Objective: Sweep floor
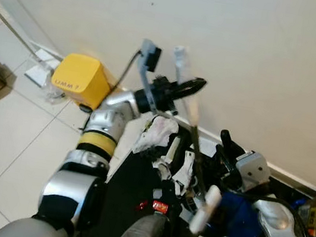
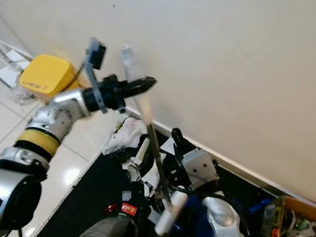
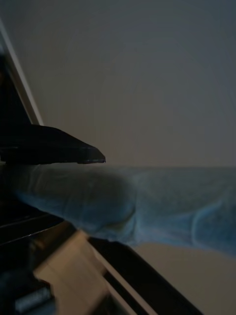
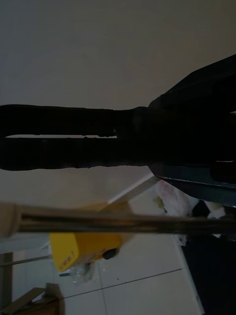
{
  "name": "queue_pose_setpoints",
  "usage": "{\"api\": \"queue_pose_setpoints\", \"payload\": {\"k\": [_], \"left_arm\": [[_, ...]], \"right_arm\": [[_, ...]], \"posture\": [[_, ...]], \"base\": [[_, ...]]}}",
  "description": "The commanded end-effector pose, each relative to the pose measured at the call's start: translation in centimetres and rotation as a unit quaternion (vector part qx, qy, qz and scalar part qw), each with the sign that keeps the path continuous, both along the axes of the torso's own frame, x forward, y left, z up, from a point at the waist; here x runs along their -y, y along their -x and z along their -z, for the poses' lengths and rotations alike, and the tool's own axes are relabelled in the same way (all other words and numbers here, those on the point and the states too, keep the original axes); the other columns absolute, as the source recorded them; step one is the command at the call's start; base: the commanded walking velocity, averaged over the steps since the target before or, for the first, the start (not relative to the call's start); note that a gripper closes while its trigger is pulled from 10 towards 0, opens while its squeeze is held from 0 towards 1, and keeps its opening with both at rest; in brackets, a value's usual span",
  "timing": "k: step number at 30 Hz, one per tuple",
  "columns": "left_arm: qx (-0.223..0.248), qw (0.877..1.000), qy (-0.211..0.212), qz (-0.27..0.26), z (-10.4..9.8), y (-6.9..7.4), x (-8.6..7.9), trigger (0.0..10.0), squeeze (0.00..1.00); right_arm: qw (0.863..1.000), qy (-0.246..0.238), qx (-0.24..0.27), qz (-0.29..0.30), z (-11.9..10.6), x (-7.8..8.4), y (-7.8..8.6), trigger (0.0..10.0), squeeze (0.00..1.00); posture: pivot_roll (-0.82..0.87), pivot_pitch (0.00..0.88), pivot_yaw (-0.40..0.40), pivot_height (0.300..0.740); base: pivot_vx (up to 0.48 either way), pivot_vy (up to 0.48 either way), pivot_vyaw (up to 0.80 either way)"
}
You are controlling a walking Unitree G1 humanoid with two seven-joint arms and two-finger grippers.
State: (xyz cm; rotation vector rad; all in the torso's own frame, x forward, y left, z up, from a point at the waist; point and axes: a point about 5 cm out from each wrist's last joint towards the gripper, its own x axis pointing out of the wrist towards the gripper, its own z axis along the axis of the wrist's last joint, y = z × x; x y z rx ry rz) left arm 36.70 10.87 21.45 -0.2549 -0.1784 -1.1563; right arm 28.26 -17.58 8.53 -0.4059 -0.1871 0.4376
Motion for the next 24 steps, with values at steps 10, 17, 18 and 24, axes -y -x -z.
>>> {"api": "queue_pose_setpoints", "payload": {"k": [10,17,18,24], "left_arm": [[0.044,0.975,-0.022,-0.218,-1.6,0.0,-7.4,10.0,0.0],[0.046,0.968,-0.027,-0.246,-1.8,-0.3,-8.2,10.0,0.0],[0.048,0.966,-0.031,-0.251,-1.9,-0.3,-8.2,10.0,0.0],[0.043,0.962,-0.04,-0.265,-1.5,-0.2,-8.6,10.0,0.0]], "right_arm": [[0.991,-0.129,0.026,0.03,-4.6,2.1,0.7,10.0,0.0],[0.993,-0.116,0.022,-0.016,-5.6,1.8,0.7,10.0,0.0],[0.994,-0.105,0.019,-0.029,-5.8,1.6,0.7,10.0,0.0],[0.997,-0.055,0.04,-0.045,-8.5,2.7,0.8,10.0,0.0]], "posture": [[0.12,0.291,0.192,0.74],[0.12,0.288,0.196,0.74],[0.13,0.287,0.193,0.74],[0.11,0.284,0.188,0.74]], "base": [[0.0,0.0,0.0],[0.0,0.0,0.0],[0.0,0.0,0.0],[0.0,0.0,0.0]]}}
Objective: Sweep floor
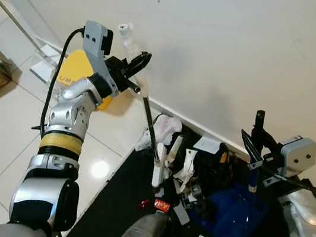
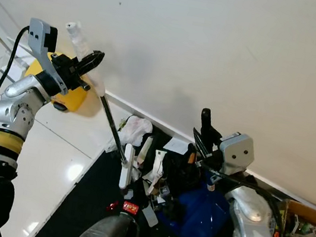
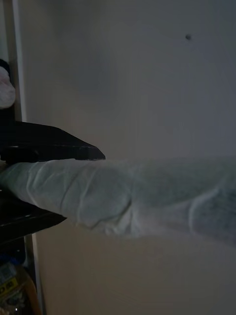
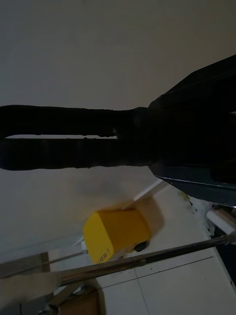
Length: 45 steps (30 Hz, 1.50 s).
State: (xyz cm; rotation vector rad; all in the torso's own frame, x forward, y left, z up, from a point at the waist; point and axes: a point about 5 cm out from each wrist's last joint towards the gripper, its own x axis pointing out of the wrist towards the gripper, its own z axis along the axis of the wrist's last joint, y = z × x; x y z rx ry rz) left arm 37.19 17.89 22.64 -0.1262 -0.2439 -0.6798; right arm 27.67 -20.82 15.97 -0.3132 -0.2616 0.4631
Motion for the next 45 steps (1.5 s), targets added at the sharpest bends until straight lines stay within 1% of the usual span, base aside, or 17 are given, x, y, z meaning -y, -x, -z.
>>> {"api": "queue_pose_setpoints", "payload": {"k": [1,2,3,5,11,14,18,19,21,23,26,30,34,38,42,44,45], "left_arm": [[0.013,0.999,-0.019,-0.023,-0.3,0.3,-1.6,10.0,0.0],[0.012,0.999,-0.02,-0.025,-0.2,0.4,-1.6,10.0,0.0],[0.009,0.999,-0.021,-0.028,0.0,0.4,-1.6,10.0,0.0],[0.006,0.999,-0.021,-0.031,0.2,0.4,-1.6,10.0,0.0],[-0.001,0.999,-0.023,-0.036,0.6,0.3,-1.6,10.0,0.0],[-0.004,0.999,-0.023,-0.037,0.8,0.3,-1.5,10.0,0.0],[-0.007,0.999,-0.024,-0.04,1.0,0.3,-1.5,10.0,0.0],[-0.009,0.999,-0.024,-0.043,1.1,0.3,-1.6,10.0,0.0],[-0.012,0.999,-0.026,-0.046,1.2,0.4,-1.7,10.0,0.0],[-0.014,0.998,-0.026,-0.048,1.4,0.4,-1.8,10.0,0.0],[-0.018,0.998,-0.027,-0.05,1.6,0.4,-1.8,10.0,0.0],[-0.023,0.998,-0.025,-0.054,2.0,0.5,-1.8,10.0,0.0],[-0.026,0.998,-0.024,-0.053,2.2,0.5,-1.7,10.0,0.0],[-0.03,0.998,-0.025,-0.05,2.4,0.4,-1.5,10.0,0.0],[-0.03,0.998,-0.025,-0.049,2.4,0.4,-1.3,10.0,0.0],[-0.031,0.998,-0.024,-0.05,2.5,0.4,-1.3,10.0,0.0],[-0.031,0.998,-0.023,-0.051,2.6,0.4,-1.3,10.0,0.0]], "right_arm": [[1.0,-0.004,0.019,-0.021,-1.1,-0.5,0.2,10.0,0.0],[0.999,0.015,0.023,-0.026,-1.6,-0.2,0.3,10.0,0.0],[0.996,0.076,0.031,-0.032,-3.3,1.1,0.7,10.0,0.0],[0.992,0.114,0.038,-0.032,-4.6,2.0,0.9,10.0,0.0],[0.987,0.152,0.04,-0.044,-6.3,2.7,0.9,10.0,0.0],[0.983,0.171,0.031,-0.055,-6.4,2.6,0.8,10.0,0.0],[0.977,0.202,0.001,-0.066,-5.7,2.5,0.8,10.0,0.0],[0.971,0.225,-0.024,-0.079,-5.1,2.5,0.9,10.0,0.0],[0.963,0.249,-0.05,-0.095,-4.5,2.4,1.2,10.0,0.0],[0.957,0.261,-0.064,-0.105,-4.2,2.4,1.4,10.0,0.0],[0.954,0.276,-0.058,-0.102,-4.8,2.6,1.3,10.0,0.0],[0.953,0.297,-0.015,-0.066,-7.2,3.2,1.0,10.0,0.0],[0.948,0.314,0.007,-0.05,-8.1,3.4,1.2,10.0,0.0],[0.939,0.339,0.002,-0.056,-7.9,3.3,1.5,10.0,0.0],[0.929,0.36,-0.043,-0.069,-6.9,3.5,2.1,10.0,0.0],[0.93,0.352,-0.07,-0.073,-5.6,3.7,2.4,10.0,0.0],[0.936,0.336,-0.08,-0.07,-4.9,3.8,2.6,10.0,0.0]], "posture": [[0.11,0.284,0.188,0.74],[0.11,0.284,0.188,0.74],[0.1,0.284,0.183,0.74],[0.1,0.284,0.183,0.74],[0.09,0.281,0.182,0.74],[0.09,0.28,0.181,0.74],[0.09,0.28,0.181,0.74],[0.1,0.28,0.18,0.74],[0.1,0.281,0.179,0.74],[0.1,0.282,0.177,0.74],[0.1,0.283,0.175,0.74],[0.1,0.283,0.171,0.74],[0.09,0.283,0.175,0.74],[0.09,0.283,0.179,0.74],[0.09,0.281,0.176,0.74],[0.09,0.281,0.17,0.74],[0.09,0.282,0.167,0.74]], "base": [[0.0,0.0,0.0],[0.0,0.0,0.0],[0.0,0.0,0.0],[0.0,0.0,0.0],[0.0,0.0,0.0],[0.0,0.0,0.0],[0.0,0.0,0.0],[0.0,0.0,0.0],[0.0,0.0,0.0],[0.0,0.0,0.0],[0.0,0.0,0.0],[0.0,0.0,0.0],[0.0,0.0,0.0],[0.0,0.0,0.0],[0.0,0.0,0.0],[0.0,0.0,0.0],[0.0,0.0,0.0]]}}
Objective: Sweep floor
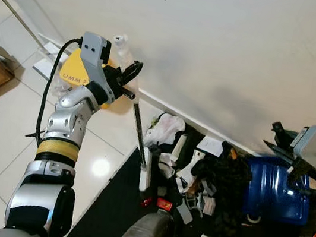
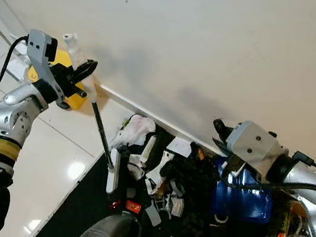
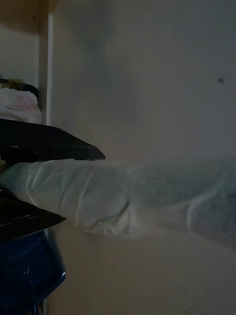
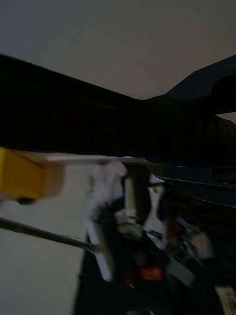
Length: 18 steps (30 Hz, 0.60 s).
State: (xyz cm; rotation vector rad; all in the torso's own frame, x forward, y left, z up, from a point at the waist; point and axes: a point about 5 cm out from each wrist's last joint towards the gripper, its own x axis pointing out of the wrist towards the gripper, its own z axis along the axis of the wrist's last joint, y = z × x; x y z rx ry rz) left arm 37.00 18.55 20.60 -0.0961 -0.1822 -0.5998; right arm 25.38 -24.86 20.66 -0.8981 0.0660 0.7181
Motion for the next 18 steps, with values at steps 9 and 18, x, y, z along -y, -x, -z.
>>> {"api": "queue_pose_setpoints", "payload": {"k": [9,18], "left_arm": [[-0.007,1.0,-0.003,-0.017,0.8,0.2,-0.8,10.0,0.0],[-0.006,1.0,-0.006,-0.019,0.8,0.2,-1.0,10.0,0.0]], "right_arm": [[0.991,-0.069,0.035,0.11,5.8,1.5,0.6,10.0,0.0],[0.976,-0.179,0.073,0.104,6.3,-2.4,0.2,10.0,0.0]], "posture": [[0.09,0.278,0.168,0.74],[0.1,0.266,0.177,0.74]], "base": [[0.0,0.0,0.0],[0.0,0.0,0.0]]}}
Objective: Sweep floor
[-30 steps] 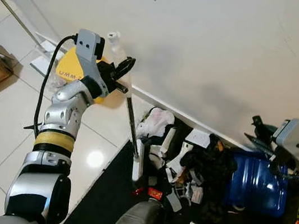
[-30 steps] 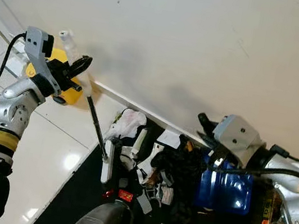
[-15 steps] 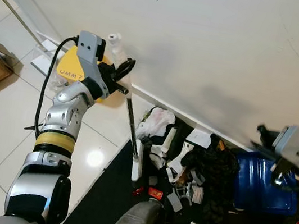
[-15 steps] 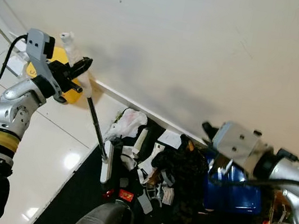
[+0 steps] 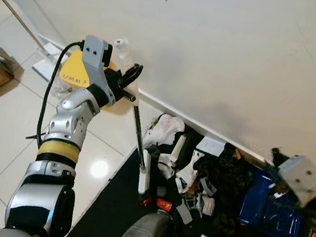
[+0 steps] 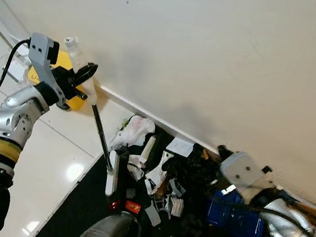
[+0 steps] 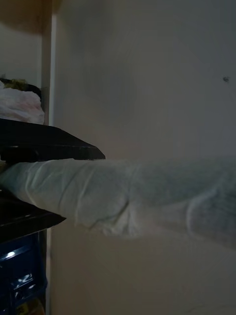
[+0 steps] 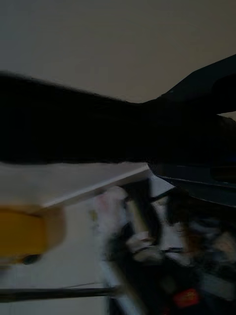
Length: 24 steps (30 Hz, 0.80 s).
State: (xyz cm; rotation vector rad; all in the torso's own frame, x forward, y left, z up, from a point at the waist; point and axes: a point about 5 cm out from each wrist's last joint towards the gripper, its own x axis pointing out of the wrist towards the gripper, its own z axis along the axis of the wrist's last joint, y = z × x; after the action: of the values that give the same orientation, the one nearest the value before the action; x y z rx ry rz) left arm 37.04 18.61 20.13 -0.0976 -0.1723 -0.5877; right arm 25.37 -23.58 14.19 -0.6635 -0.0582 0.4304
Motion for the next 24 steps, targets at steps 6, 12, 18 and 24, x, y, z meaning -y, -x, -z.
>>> {"api": "queue_pose_setpoints", "payload": {"k": [6,12,18,24], "left_arm": [[-0.003,1.0,-0.006,-0.011,0.5,0.1,-0.7,10.0,0.0],[-0.002,1.0,-0.006,-0.012,0.4,0.0,-0.7,10.0,0.0],[-0.002,1.0,-0.007,-0.019,0.5,0.2,-1.1,10.0,0.0],[-0.005,1.0,-0.016,-0.022,0.8,0.2,-1.4,10.0,0.0]], "right_arm": [[0.979,-0.179,-0.006,-0.095,0.1,-6.6,-0.3,10.0,0.0],[0.97,-0.205,-0.03,-0.124,0.9,-8.1,-0.6,10.0,0.0],[0.976,-0.188,-0.028,-0.107,1.7,-7.6,-1.7,10.0,0.0],[0.987,-0.108,-0.067,-0.103,4.6,-6.6,-1.0,10.0,0.0]], "posture": [[0.09,0.263,0.179,0.74],[0.1,0.262,0.172,0.74],[0.12,0.265,0.171,0.74],[0.11,0.265,0.171,0.74]], "base": [[0.0,0.0,0.0],[0.0,0.0,0.0],[0.0,0.0,0.0],[0.0,0.0,0.0]]}}
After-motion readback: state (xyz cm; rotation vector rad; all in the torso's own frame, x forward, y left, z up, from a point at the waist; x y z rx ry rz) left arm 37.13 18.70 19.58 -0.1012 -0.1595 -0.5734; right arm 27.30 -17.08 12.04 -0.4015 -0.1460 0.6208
